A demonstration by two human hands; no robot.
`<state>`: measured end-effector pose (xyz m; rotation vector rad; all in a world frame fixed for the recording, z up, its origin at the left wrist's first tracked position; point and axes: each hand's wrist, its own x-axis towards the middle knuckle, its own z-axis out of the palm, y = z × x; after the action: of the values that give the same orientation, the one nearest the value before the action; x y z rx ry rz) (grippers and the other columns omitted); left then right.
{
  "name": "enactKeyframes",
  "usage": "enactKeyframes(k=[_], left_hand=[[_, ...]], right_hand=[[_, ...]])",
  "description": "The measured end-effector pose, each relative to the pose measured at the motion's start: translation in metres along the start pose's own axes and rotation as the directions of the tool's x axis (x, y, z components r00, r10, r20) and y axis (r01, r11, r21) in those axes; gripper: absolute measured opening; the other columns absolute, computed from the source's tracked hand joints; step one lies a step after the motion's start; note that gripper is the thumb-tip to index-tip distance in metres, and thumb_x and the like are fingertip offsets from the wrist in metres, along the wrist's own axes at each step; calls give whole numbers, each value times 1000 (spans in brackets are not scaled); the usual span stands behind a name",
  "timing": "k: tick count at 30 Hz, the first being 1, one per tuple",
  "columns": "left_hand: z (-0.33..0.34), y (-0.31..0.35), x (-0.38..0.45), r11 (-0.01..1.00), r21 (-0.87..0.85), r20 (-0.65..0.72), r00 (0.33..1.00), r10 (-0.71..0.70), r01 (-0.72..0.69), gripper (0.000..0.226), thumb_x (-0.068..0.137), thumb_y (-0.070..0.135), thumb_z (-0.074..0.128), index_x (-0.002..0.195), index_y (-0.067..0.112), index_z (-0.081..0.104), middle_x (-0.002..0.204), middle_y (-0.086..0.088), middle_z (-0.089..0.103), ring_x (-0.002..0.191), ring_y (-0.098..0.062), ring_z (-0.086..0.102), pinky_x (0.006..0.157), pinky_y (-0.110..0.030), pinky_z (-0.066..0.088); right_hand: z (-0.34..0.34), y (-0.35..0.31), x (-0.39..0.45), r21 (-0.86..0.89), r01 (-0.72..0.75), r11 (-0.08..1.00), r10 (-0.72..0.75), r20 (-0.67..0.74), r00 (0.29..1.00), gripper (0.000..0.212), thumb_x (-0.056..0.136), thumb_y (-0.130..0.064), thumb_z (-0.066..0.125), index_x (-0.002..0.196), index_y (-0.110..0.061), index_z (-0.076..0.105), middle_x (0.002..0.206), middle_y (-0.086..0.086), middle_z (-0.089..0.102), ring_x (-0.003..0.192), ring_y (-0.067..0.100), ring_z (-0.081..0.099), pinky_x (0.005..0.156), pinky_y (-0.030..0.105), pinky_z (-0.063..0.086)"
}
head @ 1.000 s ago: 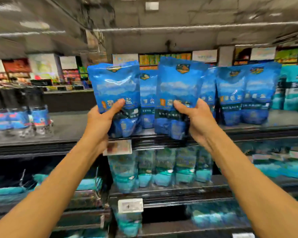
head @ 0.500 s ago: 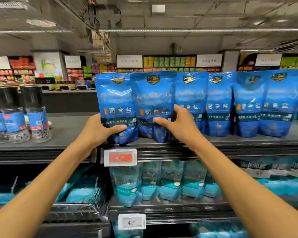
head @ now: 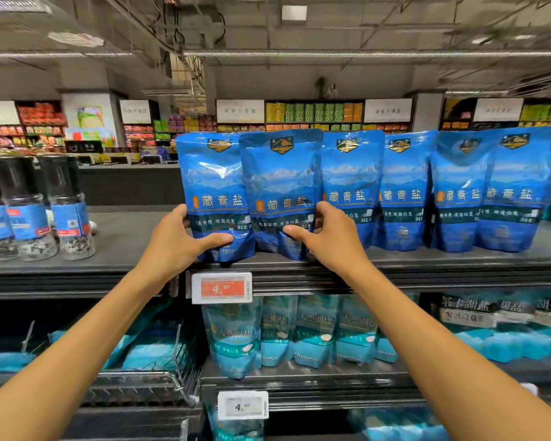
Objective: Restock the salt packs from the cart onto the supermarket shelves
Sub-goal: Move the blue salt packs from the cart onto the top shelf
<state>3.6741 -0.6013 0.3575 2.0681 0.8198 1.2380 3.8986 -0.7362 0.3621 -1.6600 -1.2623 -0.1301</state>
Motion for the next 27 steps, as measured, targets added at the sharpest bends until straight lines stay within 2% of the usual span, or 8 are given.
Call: enactKeyframes(k=[3,6,10,14,18,20,23,27], left_hand=[[0,-2,-4,997,72,-87,996,-3,9,82,45,74,78,110,28,57,108,13,68,102,-13,64,85,-39,54],[2,-1,-8,995,99,-147,989,2,13,81,46,81,72,108,32,53,103,21,63,92,2,59,75,-31,48],[5,-3,-12,992,126,-195,981,25,0,77,53,88,61,108,35,49,103,21,61,68,1,48,68,-35,44],[7,0,-17,997,60,-334,941,58,-40,53,77,72,61,109,32,47,109,11,60,72,-11,48,75,-42,50],[10,20,-43,955,-38,-478,845,242,-295,14,93,44,53,97,33,47,86,26,56,71,4,49,67,-12,40],[19,32,-60,914,-103,-451,838,308,-392,6,95,34,52,95,34,47,85,23,56,73,3,50,67,-9,41],[47,43,-85,859,-307,-340,890,304,-411,4,94,34,53,91,33,51,81,11,54,62,-9,46,55,-19,40],[106,48,-120,786,-475,-198,919,342,-395,14,96,39,52,89,27,54,79,3,52,61,-15,44,54,-25,37]], right_hand=[[0,0,-2,-2,-12,1000,12,-14,1000,47,80,-55,74,87,-15,51,71,1,55,64,18,50,62,39,46],[1,1,-5,-17,-4,1000,3,-36,999,45,82,-57,71,93,-16,55,75,0,60,69,13,55,65,37,48],[3,1,-6,-35,10,999,-12,-61,998,45,86,-59,65,90,-16,52,72,-3,57,69,14,56,65,37,46],[0,1,-8,10,13,1000,-12,-111,994,42,88,-58,63,102,-20,54,81,-12,60,76,2,59,71,28,49],[-9,4,-17,40,32,999,-24,-189,982,35,93,-54,57,99,-20,57,87,-10,64,79,-1,60,69,23,47],[-16,5,-25,50,43,998,-29,-251,968,31,96,-50,55,97,-19,58,88,-7,64,82,3,61,72,22,46],[-34,14,-45,88,61,994,-27,-345,938,22,98,-40,56,96,-19,58,91,-3,66,84,7,61,72,12,42],[-67,41,-87,202,77,976,3,-370,929,13,99,-28,58,95,-16,60,81,-3,67,66,14,66,65,19,49]])
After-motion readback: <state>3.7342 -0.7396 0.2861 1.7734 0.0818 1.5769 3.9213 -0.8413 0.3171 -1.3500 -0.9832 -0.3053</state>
